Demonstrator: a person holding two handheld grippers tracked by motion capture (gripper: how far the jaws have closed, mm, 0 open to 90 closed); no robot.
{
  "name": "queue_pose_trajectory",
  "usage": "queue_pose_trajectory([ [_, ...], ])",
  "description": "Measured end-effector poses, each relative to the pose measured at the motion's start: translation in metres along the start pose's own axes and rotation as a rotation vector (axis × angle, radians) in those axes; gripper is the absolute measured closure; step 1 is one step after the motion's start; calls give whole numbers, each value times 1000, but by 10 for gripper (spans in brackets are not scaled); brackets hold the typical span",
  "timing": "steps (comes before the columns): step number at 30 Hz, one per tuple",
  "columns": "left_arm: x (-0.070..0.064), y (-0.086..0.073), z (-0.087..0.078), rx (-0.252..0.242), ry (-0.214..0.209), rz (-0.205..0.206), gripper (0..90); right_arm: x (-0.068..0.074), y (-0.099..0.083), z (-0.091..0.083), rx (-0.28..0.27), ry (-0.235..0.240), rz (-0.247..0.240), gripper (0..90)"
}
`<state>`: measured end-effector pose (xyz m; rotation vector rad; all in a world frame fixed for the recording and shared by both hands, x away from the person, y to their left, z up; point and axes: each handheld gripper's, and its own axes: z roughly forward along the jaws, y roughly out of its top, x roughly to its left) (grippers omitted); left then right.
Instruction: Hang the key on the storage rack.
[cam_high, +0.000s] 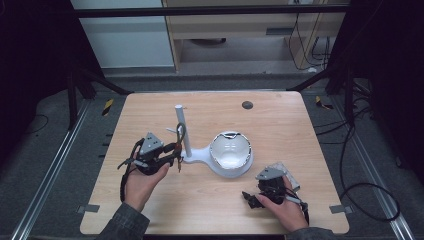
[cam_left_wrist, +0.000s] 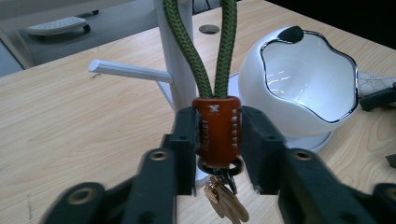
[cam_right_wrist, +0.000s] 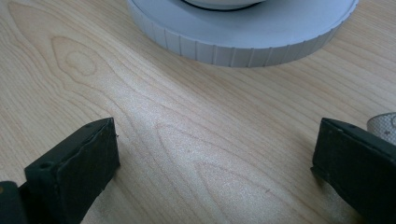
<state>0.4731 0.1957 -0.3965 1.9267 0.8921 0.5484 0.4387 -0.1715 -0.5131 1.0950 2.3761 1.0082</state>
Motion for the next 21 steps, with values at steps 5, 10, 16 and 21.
queue_pose_trajectory([
  [5,1,0,5,-6,-7,-14,721,0,0,0,0,1,0,5],
  [10,2,-4,6,11,-6,-28,711,0,0,0,0,2,0,5],
  [16,5,-10,8,37,-2,-31,697,0,0,0,-1,2,-2,5],
  [21,10,-16,8,64,9,-31,681,0,0,0,-1,0,-1,5],
])
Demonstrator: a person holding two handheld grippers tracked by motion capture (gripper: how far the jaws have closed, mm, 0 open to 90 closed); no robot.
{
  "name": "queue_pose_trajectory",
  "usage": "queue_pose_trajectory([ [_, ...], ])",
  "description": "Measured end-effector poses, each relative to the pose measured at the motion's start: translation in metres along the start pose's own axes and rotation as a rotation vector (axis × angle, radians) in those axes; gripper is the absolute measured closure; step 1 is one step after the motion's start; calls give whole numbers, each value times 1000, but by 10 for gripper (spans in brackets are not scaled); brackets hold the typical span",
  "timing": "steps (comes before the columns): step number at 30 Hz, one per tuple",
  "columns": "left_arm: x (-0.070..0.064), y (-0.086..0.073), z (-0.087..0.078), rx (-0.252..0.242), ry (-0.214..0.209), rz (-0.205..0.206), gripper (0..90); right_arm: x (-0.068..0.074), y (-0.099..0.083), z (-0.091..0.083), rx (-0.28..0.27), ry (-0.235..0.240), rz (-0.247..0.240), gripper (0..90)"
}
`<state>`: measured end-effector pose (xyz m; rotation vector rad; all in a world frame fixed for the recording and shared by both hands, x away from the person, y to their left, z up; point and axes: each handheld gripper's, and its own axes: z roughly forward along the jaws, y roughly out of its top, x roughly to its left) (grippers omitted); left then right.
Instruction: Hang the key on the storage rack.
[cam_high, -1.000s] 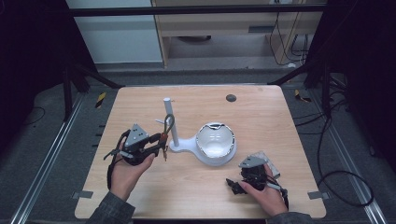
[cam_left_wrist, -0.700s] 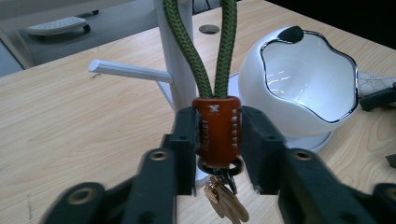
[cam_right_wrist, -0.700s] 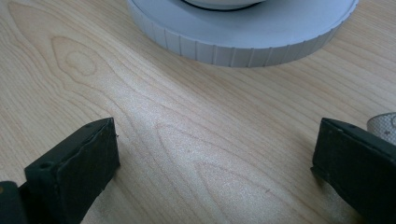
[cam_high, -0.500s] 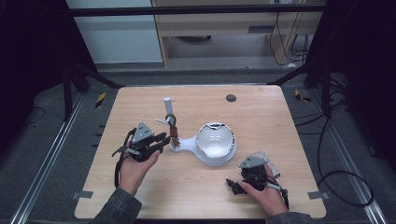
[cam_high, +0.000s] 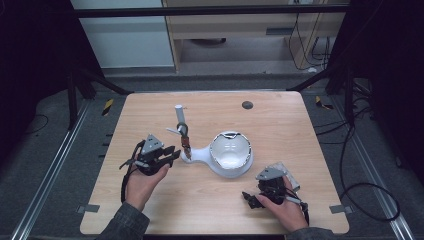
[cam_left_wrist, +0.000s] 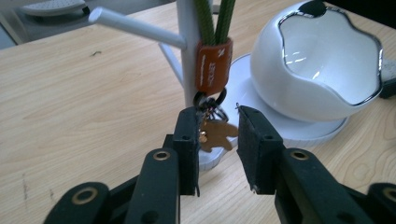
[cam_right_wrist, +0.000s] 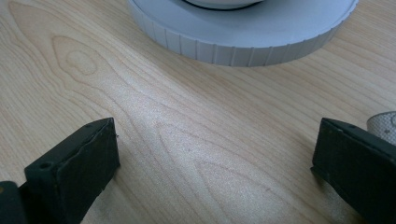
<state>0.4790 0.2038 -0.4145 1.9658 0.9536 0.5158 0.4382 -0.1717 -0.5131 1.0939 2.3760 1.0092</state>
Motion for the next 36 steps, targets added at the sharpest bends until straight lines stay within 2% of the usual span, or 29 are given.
queue_pose_trajectory([
  [4,4,-9,0,21,13,3,657,0,0,0,2,-2,5,5],
  [8,11,-22,1,31,31,-13,613,1,-1,-1,-2,-7,7,16],
  [11,16,-31,1,36,61,-10,559,2,0,-4,-10,-1,-1,99],
  [15,22,-45,5,66,105,4,417,7,8,-17,-67,-45,-72,111],
  [18,28,-54,8,105,113,-10,299,9,22,-32,-72,-97,-133,111],
  [19,31,-57,8,104,120,-20,258,9,27,-38,-66,-112,-141,107],
  [24,43,-69,9,127,135,-66,117,1,48,-65,12,-175,-187,92],
  [26,44,-73,10,145,129,-62,99,-6,53,-74,68,-190,-196,91],
  [30,47,-77,9,149,131,-72,80,-24,57,-89,154,-191,-154,127],
  [33,47,-81,14,185,126,-71,72,-37,57,-97,204,-195,-118,159],
  [35,47,-82,16,199,129,-64,72,-48,54,-98,245,-170,-68,171],
  [36,46,-82,16,201,126,-62,72,-48,54,-98,245,-170,-68,171],
])
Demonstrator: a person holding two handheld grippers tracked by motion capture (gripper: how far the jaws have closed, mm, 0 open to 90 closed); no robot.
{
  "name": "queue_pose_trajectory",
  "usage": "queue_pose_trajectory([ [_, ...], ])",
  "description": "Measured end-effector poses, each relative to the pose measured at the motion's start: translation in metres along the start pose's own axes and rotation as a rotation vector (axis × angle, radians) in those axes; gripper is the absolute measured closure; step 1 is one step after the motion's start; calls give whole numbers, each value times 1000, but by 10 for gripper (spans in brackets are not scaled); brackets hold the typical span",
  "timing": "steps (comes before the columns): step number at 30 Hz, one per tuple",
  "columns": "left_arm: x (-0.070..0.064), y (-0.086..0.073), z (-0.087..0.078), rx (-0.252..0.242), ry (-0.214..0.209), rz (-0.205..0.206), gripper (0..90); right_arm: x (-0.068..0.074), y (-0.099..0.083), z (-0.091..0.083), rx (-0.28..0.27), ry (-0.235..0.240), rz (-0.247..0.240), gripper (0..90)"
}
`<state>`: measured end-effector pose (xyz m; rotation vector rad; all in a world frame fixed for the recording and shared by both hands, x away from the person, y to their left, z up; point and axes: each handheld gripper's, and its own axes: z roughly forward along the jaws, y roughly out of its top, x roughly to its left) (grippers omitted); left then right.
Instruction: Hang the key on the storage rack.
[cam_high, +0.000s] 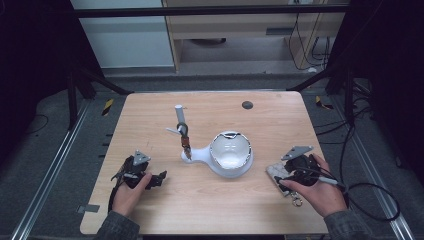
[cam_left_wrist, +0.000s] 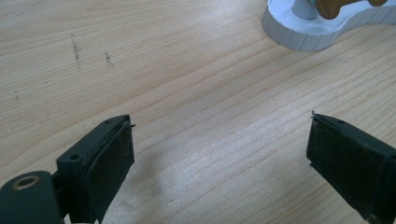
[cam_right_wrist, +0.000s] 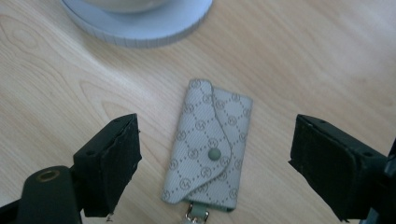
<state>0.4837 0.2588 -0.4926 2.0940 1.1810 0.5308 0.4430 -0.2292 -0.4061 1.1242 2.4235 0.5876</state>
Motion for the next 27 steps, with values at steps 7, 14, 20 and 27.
queue_pose_trajectory([
  [7,0,-3,5,42,8,11,68,-9,-10,20,125,48,76,122],
  [14,2,-5,8,51,10,8,66,-8,-17,40,194,59,113,98],
  [20,3,-6,10,46,4,-4,40,-8,-20,50,228,68,133,113],
  [27,3,-7,11,35,2,-3,27,-10,-24,55,233,77,142,127],
])
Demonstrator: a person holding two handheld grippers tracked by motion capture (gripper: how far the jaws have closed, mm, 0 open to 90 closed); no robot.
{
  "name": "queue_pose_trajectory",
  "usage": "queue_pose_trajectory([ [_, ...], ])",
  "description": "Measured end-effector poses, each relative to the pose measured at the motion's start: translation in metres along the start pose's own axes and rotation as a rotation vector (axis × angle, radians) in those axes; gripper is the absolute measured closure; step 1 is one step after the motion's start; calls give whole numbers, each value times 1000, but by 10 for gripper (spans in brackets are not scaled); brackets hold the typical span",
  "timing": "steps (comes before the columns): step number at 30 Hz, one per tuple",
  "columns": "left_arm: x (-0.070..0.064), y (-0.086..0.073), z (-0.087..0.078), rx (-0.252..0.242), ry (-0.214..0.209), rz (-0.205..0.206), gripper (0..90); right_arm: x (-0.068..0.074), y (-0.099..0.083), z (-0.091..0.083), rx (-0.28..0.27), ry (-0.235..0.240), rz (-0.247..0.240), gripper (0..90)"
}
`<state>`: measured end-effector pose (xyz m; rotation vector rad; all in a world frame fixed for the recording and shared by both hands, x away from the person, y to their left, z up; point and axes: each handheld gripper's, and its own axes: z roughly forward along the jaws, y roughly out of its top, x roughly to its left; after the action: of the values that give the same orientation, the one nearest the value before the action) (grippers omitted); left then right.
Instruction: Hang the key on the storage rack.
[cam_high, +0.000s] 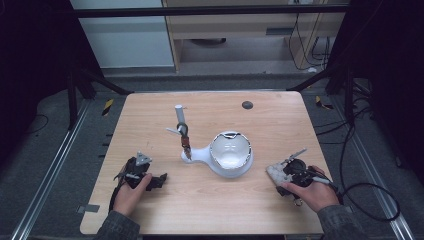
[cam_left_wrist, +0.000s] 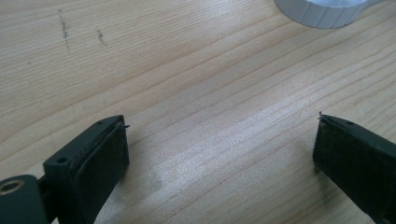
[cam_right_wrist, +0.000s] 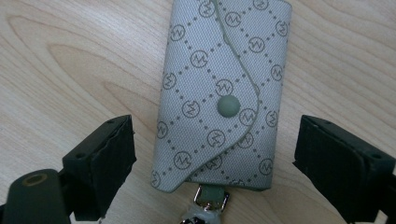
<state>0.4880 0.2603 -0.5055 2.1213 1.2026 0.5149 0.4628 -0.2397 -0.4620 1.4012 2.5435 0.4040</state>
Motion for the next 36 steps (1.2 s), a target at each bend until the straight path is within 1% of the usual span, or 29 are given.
queue_pose_trajectory([
  [4,0,0,0,-8,0,-1,25,-2,0,3,15,-1,19,136],
  [6,0,0,1,-9,-1,-1,24,-3,0,5,21,8,23,137],
  [8,-1,-1,1,-10,-1,-1,24,-4,-1,7,19,7,14,136],
  [11,-1,-1,1,-11,-1,-1,24,-3,-2,8,26,11,26,144],
  [13,-1,-1,1,-12,-1,0,24,-3,-3,10,25,11,16,159],
  [17,-1,-1,1,-13,-3,2,25,-3,-6,11,26,11,10,185],
  [19,-1,-1,1,-13,-3,2,25,-3,-6,12,26,13,16,212],
  [21,-1,-1,1,-14,-4,2,25,-3,-6,13,27,12,7,234],
  [23,-1,-1,1,-14,-4,3,24,-2,-5,12,29,16,11,244],
  [24,-1,-1,1,-14,-4,3,25,-3,-5,12,27,9,-11,273],
  [26,-1,-1,1,-14,-4,3,25,-2,-5,10,26,8,-11,284],
  [29,-1,-1,1,-15,-4,3,25,-3,-3,3,23,-6,-39,303],
  [30,-1,-1,1,-15,-4,3,25,-3,-3,3,23,-6,-39,303],
  [33,-1,-1,1,-13,-5,6,25,-2,-2,-3,19,-18,-74,306],
  [36,-1,-1,1,-13,-5,6,25,-1,1,-10,13,-18,-94,306],
])
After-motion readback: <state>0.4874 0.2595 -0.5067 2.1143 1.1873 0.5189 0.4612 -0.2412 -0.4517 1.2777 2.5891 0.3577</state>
